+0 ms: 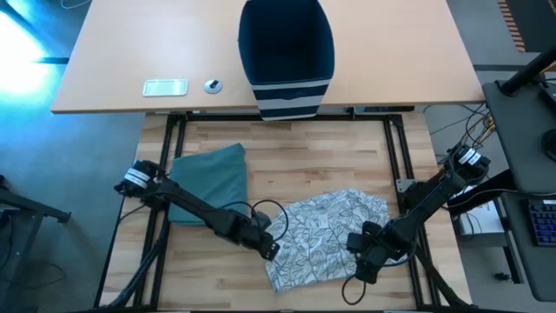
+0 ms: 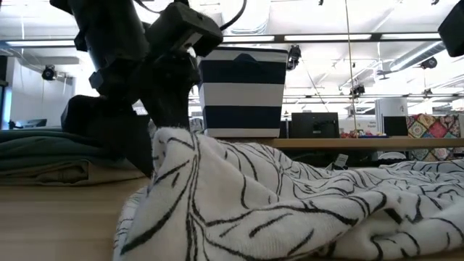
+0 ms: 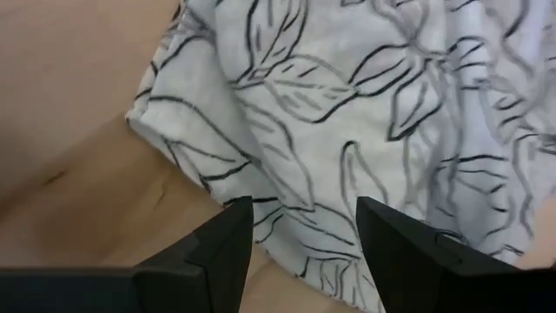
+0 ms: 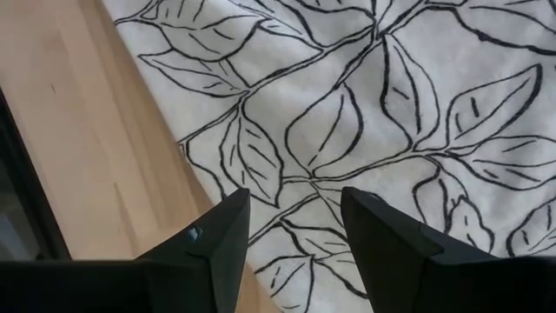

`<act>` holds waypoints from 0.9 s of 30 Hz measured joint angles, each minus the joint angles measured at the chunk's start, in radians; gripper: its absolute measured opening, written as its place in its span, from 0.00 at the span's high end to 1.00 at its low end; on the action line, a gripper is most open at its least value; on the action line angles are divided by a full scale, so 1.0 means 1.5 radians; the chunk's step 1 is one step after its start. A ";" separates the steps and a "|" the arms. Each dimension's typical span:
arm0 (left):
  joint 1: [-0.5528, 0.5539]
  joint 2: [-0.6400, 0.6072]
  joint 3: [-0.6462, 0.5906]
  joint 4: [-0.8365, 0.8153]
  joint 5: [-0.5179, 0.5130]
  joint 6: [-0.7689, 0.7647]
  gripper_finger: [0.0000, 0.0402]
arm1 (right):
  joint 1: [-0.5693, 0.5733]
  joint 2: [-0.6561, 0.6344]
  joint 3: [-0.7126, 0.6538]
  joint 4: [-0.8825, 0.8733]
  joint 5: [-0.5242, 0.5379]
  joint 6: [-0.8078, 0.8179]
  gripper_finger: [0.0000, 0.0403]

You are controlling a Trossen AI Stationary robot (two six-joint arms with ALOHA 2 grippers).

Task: Fold Laundry from Bin
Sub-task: Fold the white shirt

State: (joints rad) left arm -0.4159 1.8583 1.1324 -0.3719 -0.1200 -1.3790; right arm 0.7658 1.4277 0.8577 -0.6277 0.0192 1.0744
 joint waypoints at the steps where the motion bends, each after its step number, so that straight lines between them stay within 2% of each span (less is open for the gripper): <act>1: 0.000 0.002 0.000 0.000 0.002 -0.003 0.53 | 0.000 0.000 0.000 0.000 0.000 0.000 0.56; 7: 0.000 0.033 0.002 0.066 0.022 -0.006 0.53 | 0.000 0.000 0.000 0.005 0.000 0.007 0.56; 12: 0.000 0.053 0.032 0.044 0.023 0.000 0.58 | 0.000 0.000 0.000 0.006 0.000 0.017 0.56; 16: 0.000 0.052 0.057 -0.002 0.022 0.008 0.65 | 0.000 0.000 0.000 0.007 0.000 0.020 0.56; 21: 0.000 0.051 0.089 -0.128 0.014 0.022 0.74 | 0.000 0.000 0.000 0.008 0.000 0.019 0.56; 27: 0.000 0.052 0.080 -0.084 0.005 0.038 0.95 | 0.000 0.000 0.000 0.008 0.001 0.005 0.56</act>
State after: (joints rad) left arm -0.4152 1.9359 1.2527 -0.4974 -0.1126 -1.3217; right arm 0.7658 1.4277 0.8581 -0.6160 0.0213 1.0812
